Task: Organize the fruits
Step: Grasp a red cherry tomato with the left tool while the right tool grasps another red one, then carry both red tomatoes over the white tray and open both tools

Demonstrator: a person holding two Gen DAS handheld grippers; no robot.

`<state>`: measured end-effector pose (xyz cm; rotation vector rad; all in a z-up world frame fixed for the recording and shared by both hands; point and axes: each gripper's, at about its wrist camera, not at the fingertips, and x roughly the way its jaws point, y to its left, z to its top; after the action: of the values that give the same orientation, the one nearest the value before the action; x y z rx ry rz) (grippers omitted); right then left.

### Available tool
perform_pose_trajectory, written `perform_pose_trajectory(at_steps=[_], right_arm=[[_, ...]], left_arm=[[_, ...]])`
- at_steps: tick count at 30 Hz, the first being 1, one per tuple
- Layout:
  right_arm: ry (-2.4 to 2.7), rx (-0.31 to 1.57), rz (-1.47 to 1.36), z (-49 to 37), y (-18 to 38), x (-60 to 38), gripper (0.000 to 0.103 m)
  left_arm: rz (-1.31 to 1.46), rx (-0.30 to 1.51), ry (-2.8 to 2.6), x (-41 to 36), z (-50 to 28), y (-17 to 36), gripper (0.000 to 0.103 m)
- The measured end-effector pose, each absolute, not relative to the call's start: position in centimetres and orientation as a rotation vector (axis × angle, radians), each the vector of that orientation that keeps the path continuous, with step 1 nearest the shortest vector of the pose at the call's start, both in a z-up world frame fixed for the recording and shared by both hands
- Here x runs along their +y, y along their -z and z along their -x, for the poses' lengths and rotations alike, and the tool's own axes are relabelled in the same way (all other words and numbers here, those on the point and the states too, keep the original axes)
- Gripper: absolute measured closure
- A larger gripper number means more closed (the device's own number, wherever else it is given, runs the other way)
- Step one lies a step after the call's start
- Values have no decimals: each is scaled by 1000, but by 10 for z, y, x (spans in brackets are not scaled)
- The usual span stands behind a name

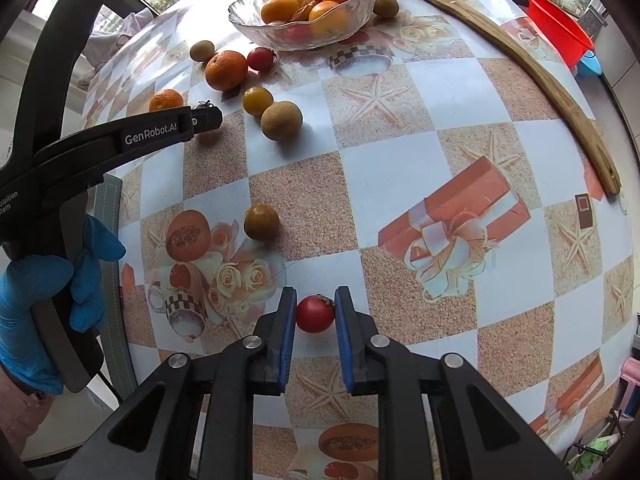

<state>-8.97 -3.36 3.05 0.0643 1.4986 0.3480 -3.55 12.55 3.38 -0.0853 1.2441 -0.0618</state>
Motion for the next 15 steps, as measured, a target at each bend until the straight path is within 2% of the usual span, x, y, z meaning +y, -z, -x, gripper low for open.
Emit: perform_pose_trajectory(at_steps=[15], right_arm=[[-399,1501,-51,97,-57,-43,82]], left_arm=[[199,1229,-7,160,122,-70,79]])
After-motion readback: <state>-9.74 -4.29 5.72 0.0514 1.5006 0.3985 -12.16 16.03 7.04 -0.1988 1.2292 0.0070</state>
